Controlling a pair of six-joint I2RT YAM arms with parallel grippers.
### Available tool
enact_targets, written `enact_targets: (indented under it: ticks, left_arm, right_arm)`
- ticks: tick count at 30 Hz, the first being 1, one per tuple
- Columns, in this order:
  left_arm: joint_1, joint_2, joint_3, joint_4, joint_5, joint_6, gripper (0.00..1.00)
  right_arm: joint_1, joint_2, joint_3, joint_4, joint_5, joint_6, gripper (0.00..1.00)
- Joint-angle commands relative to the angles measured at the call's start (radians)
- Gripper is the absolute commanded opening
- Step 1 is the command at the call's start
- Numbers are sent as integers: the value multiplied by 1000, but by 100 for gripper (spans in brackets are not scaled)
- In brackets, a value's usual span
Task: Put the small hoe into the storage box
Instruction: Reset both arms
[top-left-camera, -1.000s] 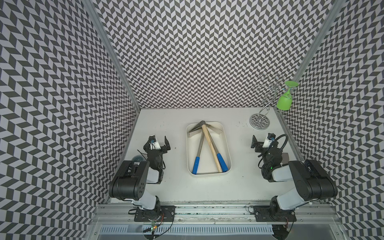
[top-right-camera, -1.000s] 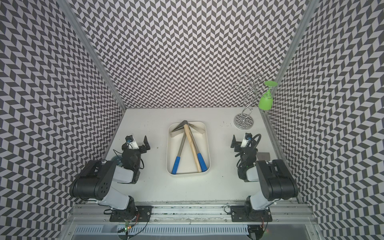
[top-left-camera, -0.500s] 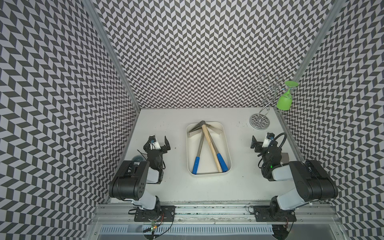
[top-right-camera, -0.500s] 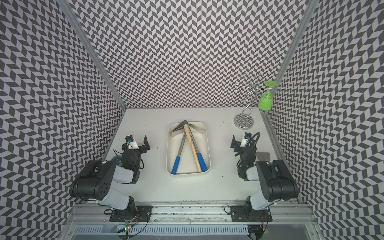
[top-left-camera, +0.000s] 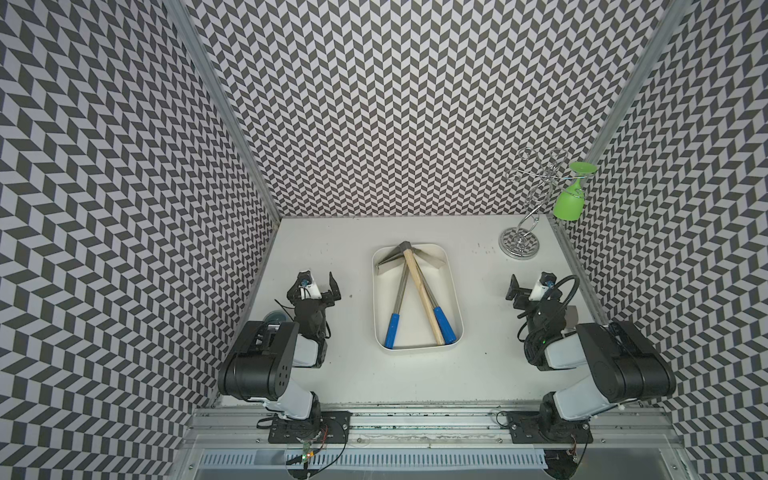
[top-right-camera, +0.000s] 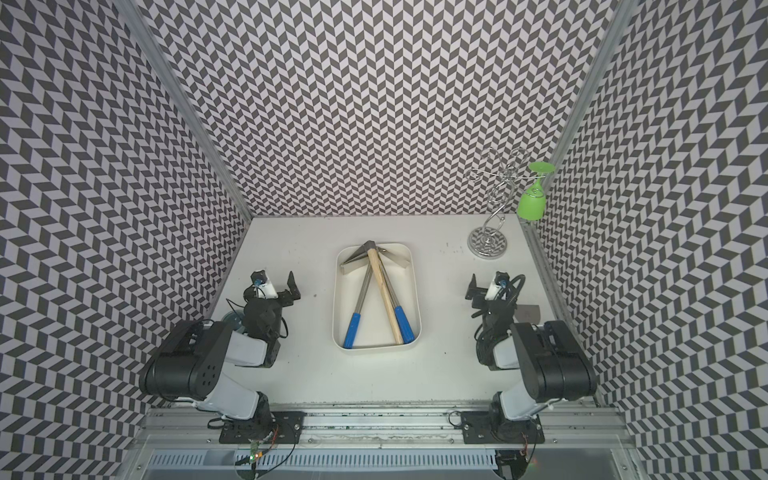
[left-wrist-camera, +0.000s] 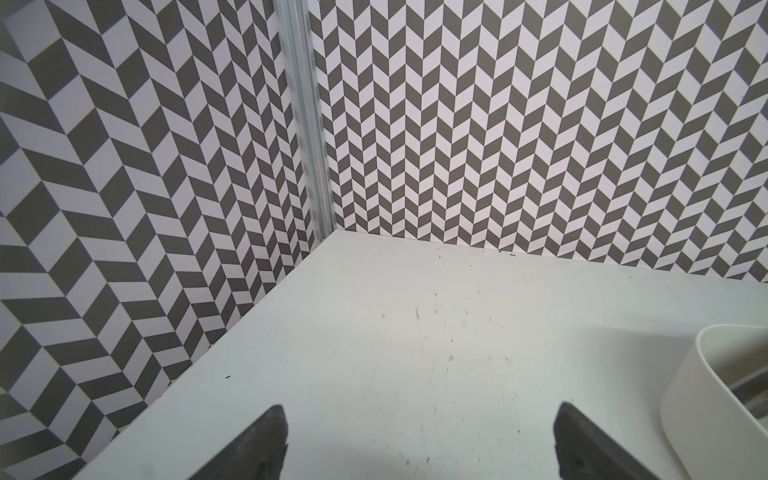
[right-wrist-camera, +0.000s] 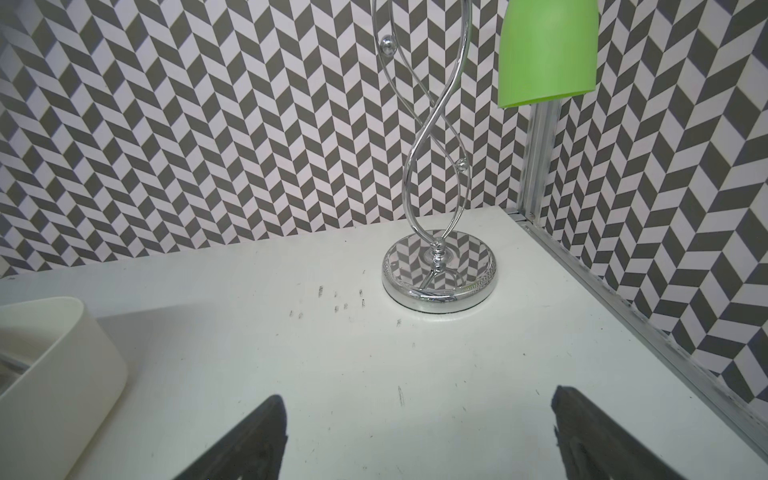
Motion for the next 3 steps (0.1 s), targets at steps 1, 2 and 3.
enact_targets:
  ticks: [1, 2, 3]
  left_arm:
    - [-1, -5, 15, 8, 1, 10, 100]
    - [-1, -7, 12, 12, 2, 11, 100]
    - [-1, -9, 10, 14, 0, 11, 100]
  right_arm:
    - [6, 17, -5, 130, 50, 11, 99]
    - [5, 15, -4, 124, 50, 11, 99]
    - [7, 17, -3, 125, 52, 10, 99]
